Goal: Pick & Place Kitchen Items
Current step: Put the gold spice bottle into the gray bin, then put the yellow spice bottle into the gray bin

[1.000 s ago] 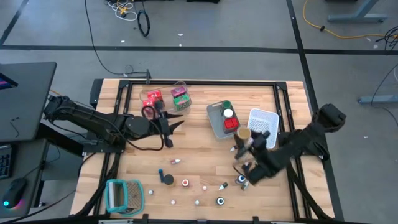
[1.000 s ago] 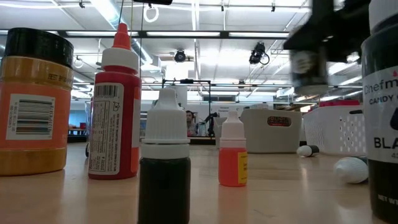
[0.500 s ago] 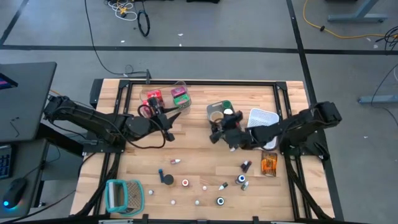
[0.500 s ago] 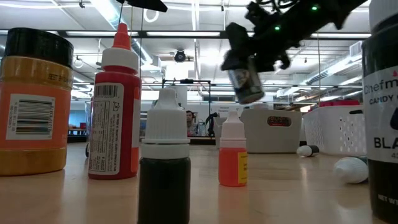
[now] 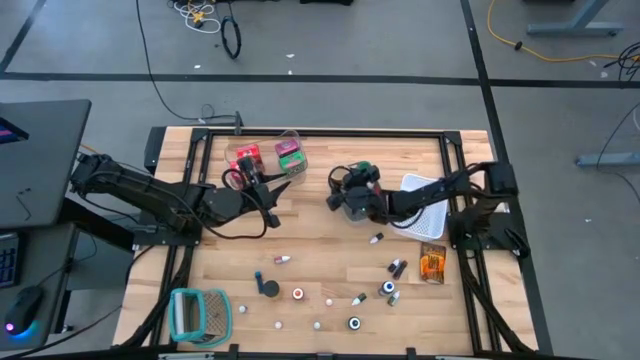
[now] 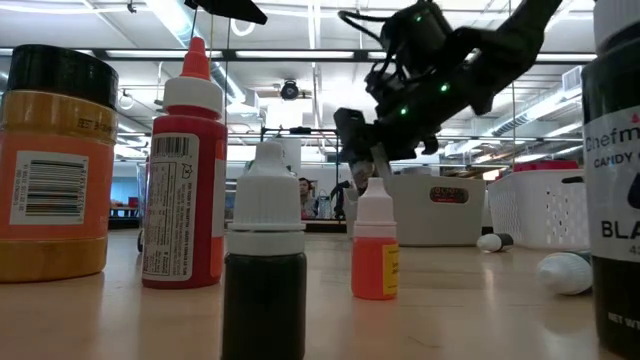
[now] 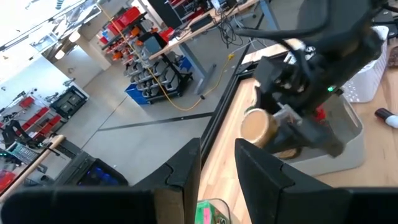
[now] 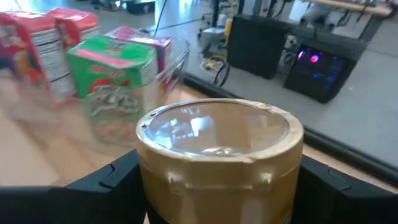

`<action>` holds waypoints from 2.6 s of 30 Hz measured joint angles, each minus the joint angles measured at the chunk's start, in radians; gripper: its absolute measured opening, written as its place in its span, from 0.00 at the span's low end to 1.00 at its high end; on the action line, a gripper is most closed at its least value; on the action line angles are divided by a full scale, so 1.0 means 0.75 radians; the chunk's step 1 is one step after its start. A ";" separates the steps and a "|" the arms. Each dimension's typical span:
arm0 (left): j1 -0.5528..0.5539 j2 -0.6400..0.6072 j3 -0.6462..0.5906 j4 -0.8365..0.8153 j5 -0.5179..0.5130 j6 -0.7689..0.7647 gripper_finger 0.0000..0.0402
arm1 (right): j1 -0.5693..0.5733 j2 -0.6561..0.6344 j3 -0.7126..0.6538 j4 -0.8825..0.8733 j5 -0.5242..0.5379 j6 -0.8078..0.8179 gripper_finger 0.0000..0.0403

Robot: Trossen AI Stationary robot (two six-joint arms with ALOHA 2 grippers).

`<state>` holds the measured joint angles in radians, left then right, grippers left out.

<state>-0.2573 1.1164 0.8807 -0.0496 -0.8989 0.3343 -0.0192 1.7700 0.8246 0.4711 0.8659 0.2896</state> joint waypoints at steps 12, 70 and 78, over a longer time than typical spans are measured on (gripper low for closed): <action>0.000 0.000 0.000 -0.018 -0.002 -0.022 0.27 | -0.163 0.111 0.008 0.124 -0.132 -0.086 0.74; -0.117 0.242 0.000 -0.079 1.082 -0.569 0.28 | 0.244 -0.482 0.001 -0.299 -0.898 -0.561 0.70; -0.156 0.242 0.000 -0.096 1.089 -0.738 0.44 | 0.225 -0.482 0.001 -0.282 -0.896 -0.745 0.70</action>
<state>-0.3746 1.2980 0.8806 -0.1213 -0.0821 -0.2196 0.1497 1.4082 0.8253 0.2594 0.1940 -0.2690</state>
